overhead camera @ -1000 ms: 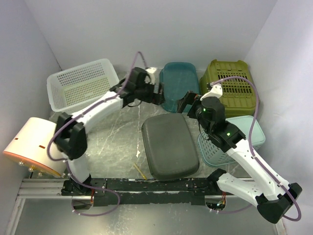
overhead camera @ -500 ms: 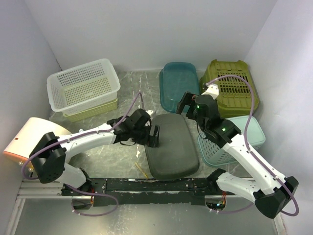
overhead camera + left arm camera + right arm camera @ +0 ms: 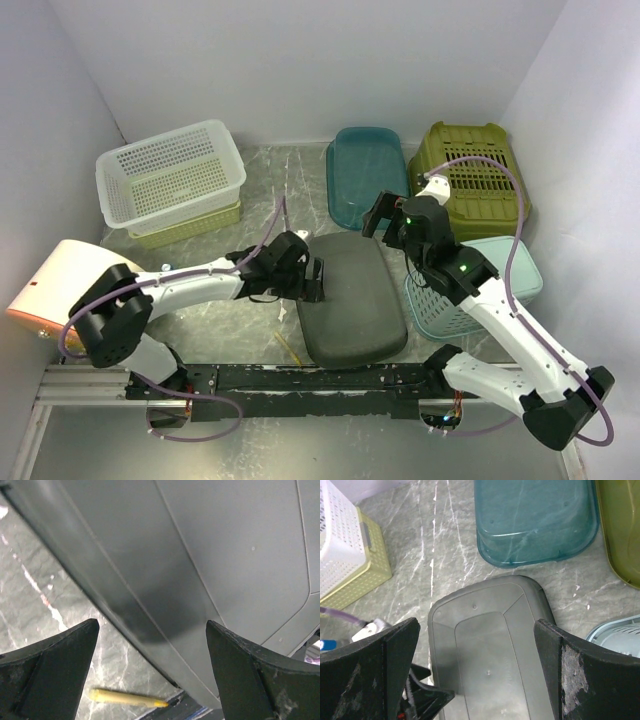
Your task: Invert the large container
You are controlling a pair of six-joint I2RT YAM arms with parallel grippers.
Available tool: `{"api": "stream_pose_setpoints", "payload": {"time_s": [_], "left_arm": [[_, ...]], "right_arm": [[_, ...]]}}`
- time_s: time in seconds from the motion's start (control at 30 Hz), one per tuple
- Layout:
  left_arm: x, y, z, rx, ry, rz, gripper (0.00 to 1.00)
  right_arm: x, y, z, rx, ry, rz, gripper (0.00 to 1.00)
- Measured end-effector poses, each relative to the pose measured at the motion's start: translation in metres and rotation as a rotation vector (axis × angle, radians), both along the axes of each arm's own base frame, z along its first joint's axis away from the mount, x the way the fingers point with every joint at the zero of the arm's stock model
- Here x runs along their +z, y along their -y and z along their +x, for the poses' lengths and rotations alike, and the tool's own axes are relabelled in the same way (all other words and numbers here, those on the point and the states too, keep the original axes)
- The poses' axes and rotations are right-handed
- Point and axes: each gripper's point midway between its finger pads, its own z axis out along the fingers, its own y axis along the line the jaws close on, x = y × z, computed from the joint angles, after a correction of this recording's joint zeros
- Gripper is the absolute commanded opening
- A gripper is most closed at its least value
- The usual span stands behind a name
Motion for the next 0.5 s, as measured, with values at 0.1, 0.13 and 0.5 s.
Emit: {"api": "stream_pose_setpoints", "payload": {"time_s": [0.1,0.13,0.5], "left_arm": [[-0.004,0.011,0.006,-0.078,0.029,0.011,0.99],[-0.005,0.016,0.009,-0.111,0.037,0.015,0.99],[0.0,0.07,0.042,-0.301,0.111,0.011,0.99]], "right_arm": [[0.005,0.0,-0.002,-0.001,0.012,0.02,1.0],[0.006,0.001,-0.003,-0.002,0.014,0.025,1.0],[0.009,0.004,-0.007,-0.008,0.023,0.037,1.0]]}}
